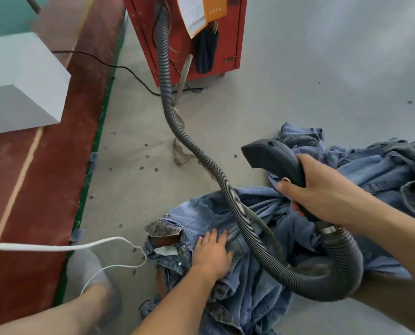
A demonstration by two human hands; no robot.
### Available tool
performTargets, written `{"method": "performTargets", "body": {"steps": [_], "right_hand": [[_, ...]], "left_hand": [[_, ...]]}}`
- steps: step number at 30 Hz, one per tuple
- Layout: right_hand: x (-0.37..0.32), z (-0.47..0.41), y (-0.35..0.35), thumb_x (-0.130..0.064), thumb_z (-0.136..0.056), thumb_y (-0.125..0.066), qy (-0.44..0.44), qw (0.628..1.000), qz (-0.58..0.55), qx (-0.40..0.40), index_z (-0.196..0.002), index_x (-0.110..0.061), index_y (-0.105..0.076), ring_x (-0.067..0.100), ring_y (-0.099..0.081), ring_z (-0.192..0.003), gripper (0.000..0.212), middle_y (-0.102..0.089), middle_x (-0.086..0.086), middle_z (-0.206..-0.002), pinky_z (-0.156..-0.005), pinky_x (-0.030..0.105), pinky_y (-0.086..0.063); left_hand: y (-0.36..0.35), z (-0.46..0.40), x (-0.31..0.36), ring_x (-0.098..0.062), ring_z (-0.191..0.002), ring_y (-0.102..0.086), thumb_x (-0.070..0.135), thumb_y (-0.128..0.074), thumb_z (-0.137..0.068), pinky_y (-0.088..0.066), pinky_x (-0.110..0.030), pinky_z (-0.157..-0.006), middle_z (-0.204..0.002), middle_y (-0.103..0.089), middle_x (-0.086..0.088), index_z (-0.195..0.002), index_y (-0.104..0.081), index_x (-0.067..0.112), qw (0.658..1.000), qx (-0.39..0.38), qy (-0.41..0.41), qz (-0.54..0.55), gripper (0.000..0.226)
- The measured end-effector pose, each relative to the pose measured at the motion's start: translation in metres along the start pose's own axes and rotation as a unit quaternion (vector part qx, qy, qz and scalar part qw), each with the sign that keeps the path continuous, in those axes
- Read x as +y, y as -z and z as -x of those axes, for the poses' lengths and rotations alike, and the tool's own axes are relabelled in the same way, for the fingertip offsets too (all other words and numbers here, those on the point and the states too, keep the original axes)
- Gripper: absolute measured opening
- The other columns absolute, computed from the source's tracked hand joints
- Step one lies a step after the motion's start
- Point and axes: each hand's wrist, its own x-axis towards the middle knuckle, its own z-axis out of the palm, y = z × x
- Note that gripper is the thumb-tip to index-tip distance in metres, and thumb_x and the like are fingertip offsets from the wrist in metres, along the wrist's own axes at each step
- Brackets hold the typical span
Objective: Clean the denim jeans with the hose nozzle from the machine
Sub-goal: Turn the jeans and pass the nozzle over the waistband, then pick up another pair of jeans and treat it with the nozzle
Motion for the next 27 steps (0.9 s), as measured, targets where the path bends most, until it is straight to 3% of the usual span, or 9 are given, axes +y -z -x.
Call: {"method": "performTargets", "body": {"steps": [4, 7, 10, 14, 18, 21, 24, 27], "right_hand": [[-0.006, 0.0, -0.003, -0.03, -0.1, -0.065, 0.006, 1.0, -0.006, -0.002, -0.108, -0.025, -0.048, 0.017, -0.065, -0.048, 0.019, -0.07, 0.008, -0.065, -0.046, 0.027, -0.053], [-0.007, 0.006, 0.002, -0.027, -0.101, -0.062, 0.012, 1.0, -0.017, 0.016, -0.111, -0.025, -0.046, 0.015, -0.062, -0.048, 0.02, -0.069, 0.012, -0.072, -0.046, 0.033, -0.055], [-0.009, 0.014, 0.008, -0.02, -0.101, -0.061, 0.011, 0.999, -0.024, 0.02, -0.108, -0.025, -0.043, 0.016, -0.059, -0.049, 0.02, -0.068, 0.016, -0.076, -0.048, 0.038, -0.055], [-0.01, 0.023, 0.009, -0.016, -0.099, -0.062, 0.004, 0.995, -0.085, 0.048, -0.108, -0.021, -0.046, 0.009, -0.057, -0.045, 0.019, -0.066, 0.008, -0.068, -0.045, 0.026, -0.048], [-0.023, 0.016, 0.017, -0.006, -0.098, -0.065, -0.034, 0.959, -0.271, 0.074, -0.11, -0.006, -0.053, 0.019, -0.058, -0.053, 0.016, -0.061, 0.013, -0.069, -0.053, 0.035, -0.051], [-0.059, -0.013, 0.04, 0.0, -0.098, -0.063, -0.022, 0.899, -0.429, 0.087, -0.102, -0.007, -0.053, 0.016, -0.056, -0.05, 0.013, -0.052, 0.01, -0.071, -0.05, 0.032, -0.054], [-0.103, -0.062, 0.069, 0.004, -0.097, -0.064, 0.047, 0.792, -0.591, 0.149, -0.089, -0.008, -0.051, 0.016, -0.057, -0.055, 0.019, -0.053, 0.008, -0.074, -0.055, 0.031, -0.055], [-0.124, -0.113, 0.087, 0.004, -0.095, -0.063, 0.098, 0.683, -0.696, 0.199, -0.098, -0.005, -0.054, 0.021, -0.064, -0.062, 0.013, -0.061, 0.008, -0.075, -0.063, 0.035, -0.055]], "left_hand": [[0.013, 0.015, -0.004, -0.026, -0.158, -0.015, 0.056, -0.042, -0.103, -0.012, -0.043, -0.129, -0.172, -0.014, -0.006, -0.165, -0.014, 0.024, 1.0, 0.015, -0.013, 0.003, 0.074], [0.011, 0.033, 0.005, -0.028, -0.16, 0.001, 0.079, -0.035, -0.093, -0.003, -0.046, -0.129, -0.173, 0.004, -0.008, -0.166, 0.0, 0.021, 0.999, -0.012, -0.014, -0.032, 0.1], [-0.004, 0.048, 0.013, -0.031, -0.158, 0.017, 0.088, -0.039, -0.084, 0.007, -0.048, -0.128, -0.17, 0.022, -0.01, -0.162, 0.017, 0.017, 0.996, -0.014, -0.019, -0.081, 0.12], [-0.011, 0.057, 0.016, -0.035, -0.157, 0.018, 0.082, -0.05, -0.084, 0.008, -0.05, -0.127, -0.169, 0.023, -0.011, -0.161, 0.021, 0.019, 0.995, -0.012, -0.024, -0.093, 0.122], [-0.002, 0.063, 0.022, -0.036, -0.158, -0.007, 0.053, -0.054, -0.096, -0.002, -0.048, -0.129, -0.172, -0.005, -0.013, -0.165, 0.007, 0.017, 0.997, -0.001, -0.033, -0.075, 0.099], [-0.001, 0.065, 0.025, -0.037, -0.151, -0.024, 0.039, -0.052, -0.096, -0.014, -0.047, -0.127, -0.166, -0.024, -0.015, -0.163, -0.009, 0.011, 0.995, 0.032, -0.052, -0.077, 0.085], [-0.003, 0.069, 0.018, -0.033, -0.157, -0.011, 0.047, -0.044, -0.101, -0.005, -0.044, -0.129, -0.172, -0.009, -0.009, -0.165, 0.002, 0.017, 0.997, 0.008, -0.059, -0.054, 0.084], [-0.003, 0.073, 0.005, -0.024, -0.159, -0.005, 0.061, -0.034, -0.103, -0.003, -0.039, -0.129, -0.173, -0.003, -0.001, -0.165, 0.003, 0.025, 0.998, 0.007, -0.07, 0.004, 0.081]]}}
